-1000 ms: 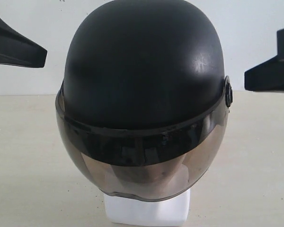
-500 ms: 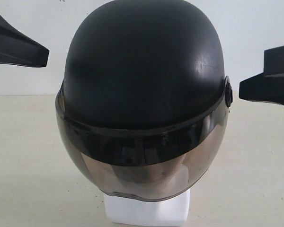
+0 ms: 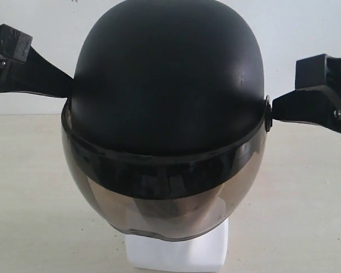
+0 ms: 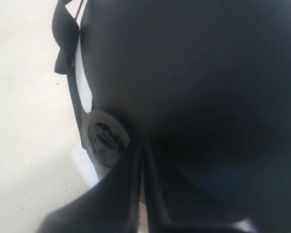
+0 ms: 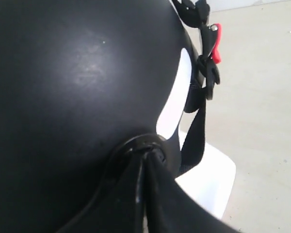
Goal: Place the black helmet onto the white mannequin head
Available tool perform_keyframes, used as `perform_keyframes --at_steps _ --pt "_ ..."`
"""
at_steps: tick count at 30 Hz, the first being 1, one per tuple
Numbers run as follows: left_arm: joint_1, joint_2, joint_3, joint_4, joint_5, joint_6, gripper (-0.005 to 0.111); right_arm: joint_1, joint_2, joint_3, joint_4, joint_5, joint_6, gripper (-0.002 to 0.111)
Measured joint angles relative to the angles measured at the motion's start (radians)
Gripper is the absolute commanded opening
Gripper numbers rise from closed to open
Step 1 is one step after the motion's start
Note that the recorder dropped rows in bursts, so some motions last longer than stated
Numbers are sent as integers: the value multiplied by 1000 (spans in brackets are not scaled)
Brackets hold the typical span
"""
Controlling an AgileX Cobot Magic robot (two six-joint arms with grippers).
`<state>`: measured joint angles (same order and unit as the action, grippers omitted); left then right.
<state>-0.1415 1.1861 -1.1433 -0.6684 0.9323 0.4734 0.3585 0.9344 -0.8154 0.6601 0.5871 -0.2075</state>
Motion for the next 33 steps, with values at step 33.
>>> perform_keyframes --at_steps 33 --pt "0 -20 0 54 23 0 4 0 1 0 -21 -52 -34 0"
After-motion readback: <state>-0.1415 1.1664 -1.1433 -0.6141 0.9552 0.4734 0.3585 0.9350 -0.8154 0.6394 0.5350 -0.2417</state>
